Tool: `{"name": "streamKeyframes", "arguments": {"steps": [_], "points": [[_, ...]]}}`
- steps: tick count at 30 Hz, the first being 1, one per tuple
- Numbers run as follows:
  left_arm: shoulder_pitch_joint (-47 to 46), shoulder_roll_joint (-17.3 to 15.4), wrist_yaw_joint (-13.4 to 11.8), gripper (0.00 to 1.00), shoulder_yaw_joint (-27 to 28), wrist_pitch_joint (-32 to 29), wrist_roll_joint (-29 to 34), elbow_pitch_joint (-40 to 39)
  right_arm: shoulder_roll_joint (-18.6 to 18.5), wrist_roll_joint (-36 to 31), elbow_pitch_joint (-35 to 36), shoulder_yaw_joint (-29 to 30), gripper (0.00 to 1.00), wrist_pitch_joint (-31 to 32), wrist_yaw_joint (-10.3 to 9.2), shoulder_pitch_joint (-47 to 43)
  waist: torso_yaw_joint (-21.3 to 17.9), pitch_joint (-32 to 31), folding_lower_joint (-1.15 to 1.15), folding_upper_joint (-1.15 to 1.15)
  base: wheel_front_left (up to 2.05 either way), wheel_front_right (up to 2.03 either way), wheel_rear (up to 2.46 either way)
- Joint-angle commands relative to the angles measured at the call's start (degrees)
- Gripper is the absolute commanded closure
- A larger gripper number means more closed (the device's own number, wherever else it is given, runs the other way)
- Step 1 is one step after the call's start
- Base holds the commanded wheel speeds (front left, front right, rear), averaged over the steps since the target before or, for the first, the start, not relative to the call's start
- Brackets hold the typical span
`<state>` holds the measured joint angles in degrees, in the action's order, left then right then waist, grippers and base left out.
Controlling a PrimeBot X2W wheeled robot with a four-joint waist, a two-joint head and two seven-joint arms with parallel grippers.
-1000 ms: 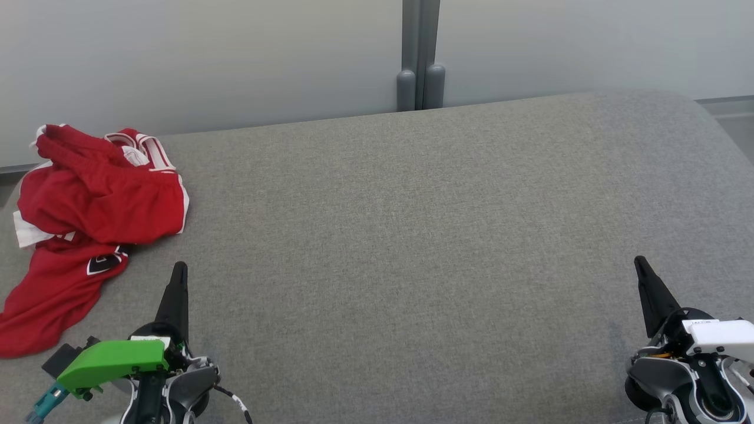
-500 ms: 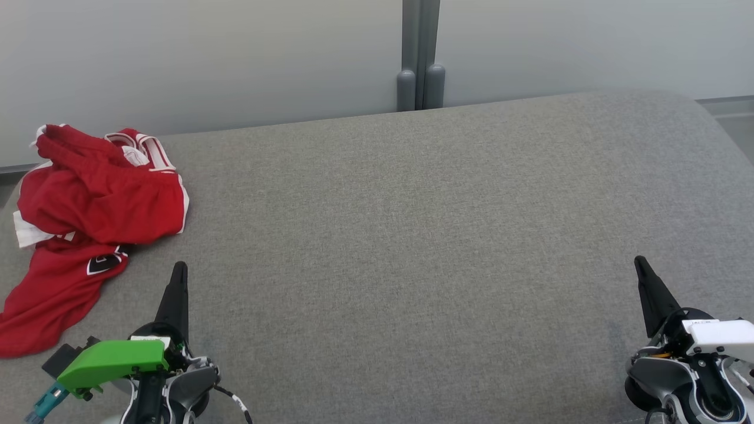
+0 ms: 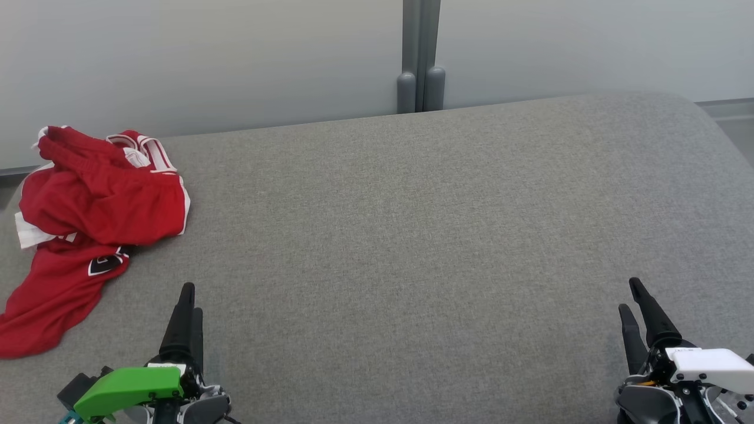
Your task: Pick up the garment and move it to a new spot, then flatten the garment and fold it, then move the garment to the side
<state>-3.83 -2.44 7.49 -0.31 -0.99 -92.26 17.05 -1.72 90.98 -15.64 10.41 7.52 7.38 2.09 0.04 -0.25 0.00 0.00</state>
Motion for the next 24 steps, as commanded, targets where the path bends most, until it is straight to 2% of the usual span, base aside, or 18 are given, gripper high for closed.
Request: {"name": "streamKeyframes", "arguments": {"steps": [1, 13, 24], "points": [[-0.47, -0.16, 0.04, 0.0, -0.26, 0.36, 1.0, -1.14, -0.45, -0.63, 1.2, -0.19, 0.0, -0.54, 0.09, 0.22, 0.01, -0.03, 0.0, 0.0, 0.0, 0.0, 0.0], [0.2, -0.22, -1.33, 0.0, -1.37, 2.96, 11.48, -4.34, -0.61, -10.92, 4.65, -1.02, 0.0, -4.21, 0.1, -1.04, 0.08, -0.44, 0.0, 0.0, 0.0, 0.0, 0.0], [0.69, -0.28, -4.06, 0.0, -3.0, 5.08, 25.21, -8.21, -0.71, -22.34, 8.28, -1.56, 0.0, -7.16, 0.11, -1.73, 0.16, -0.78, 0.0, 0.0, 0.0, 0.0, 0.0]]}}
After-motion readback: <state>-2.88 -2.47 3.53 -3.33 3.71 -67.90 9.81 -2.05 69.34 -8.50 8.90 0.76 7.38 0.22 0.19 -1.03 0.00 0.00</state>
